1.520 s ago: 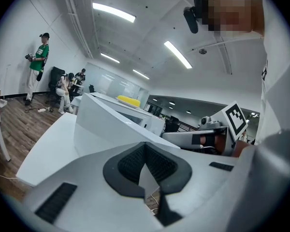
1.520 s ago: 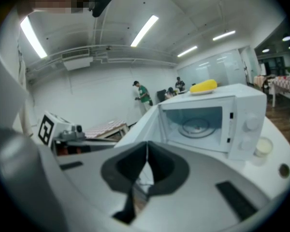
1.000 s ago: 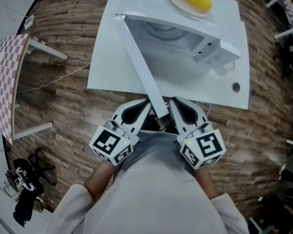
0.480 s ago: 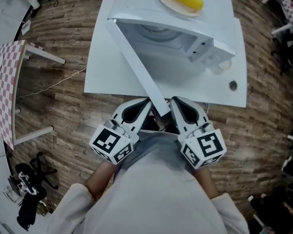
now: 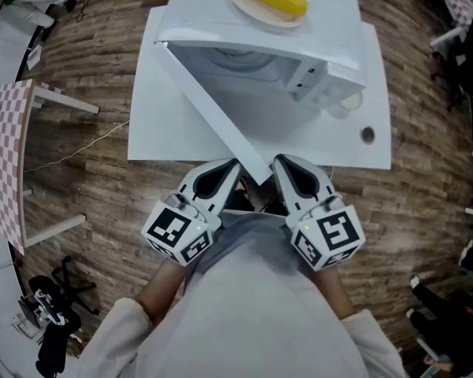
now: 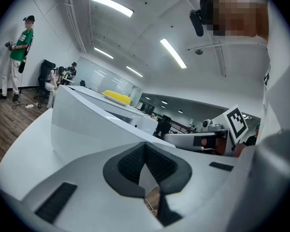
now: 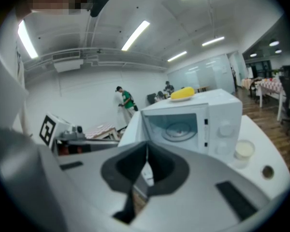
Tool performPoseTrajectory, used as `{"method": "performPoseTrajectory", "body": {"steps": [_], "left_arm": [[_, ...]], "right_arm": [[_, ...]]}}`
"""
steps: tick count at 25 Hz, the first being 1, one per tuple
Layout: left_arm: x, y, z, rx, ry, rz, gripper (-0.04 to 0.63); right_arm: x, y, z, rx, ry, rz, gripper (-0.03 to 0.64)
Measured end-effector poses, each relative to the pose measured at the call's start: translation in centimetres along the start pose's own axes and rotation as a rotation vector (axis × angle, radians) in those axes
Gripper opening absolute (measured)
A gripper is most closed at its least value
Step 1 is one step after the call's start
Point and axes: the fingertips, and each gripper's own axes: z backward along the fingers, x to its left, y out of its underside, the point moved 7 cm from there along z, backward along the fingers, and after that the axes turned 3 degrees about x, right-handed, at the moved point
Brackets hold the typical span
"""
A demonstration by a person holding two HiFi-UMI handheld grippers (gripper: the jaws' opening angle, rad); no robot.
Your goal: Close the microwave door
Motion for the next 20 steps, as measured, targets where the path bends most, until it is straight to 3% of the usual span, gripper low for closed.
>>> {"method": "performPoseTrajectory", "body": {"steps": [20], "left_arm": [[-0.7,-1.6,-4.7,0.035,0.027,-0.008,0.02]], "right_arm": [[-5.0,-1.5,0.3,-0.019,0.037,-0.047,0.023]]}}
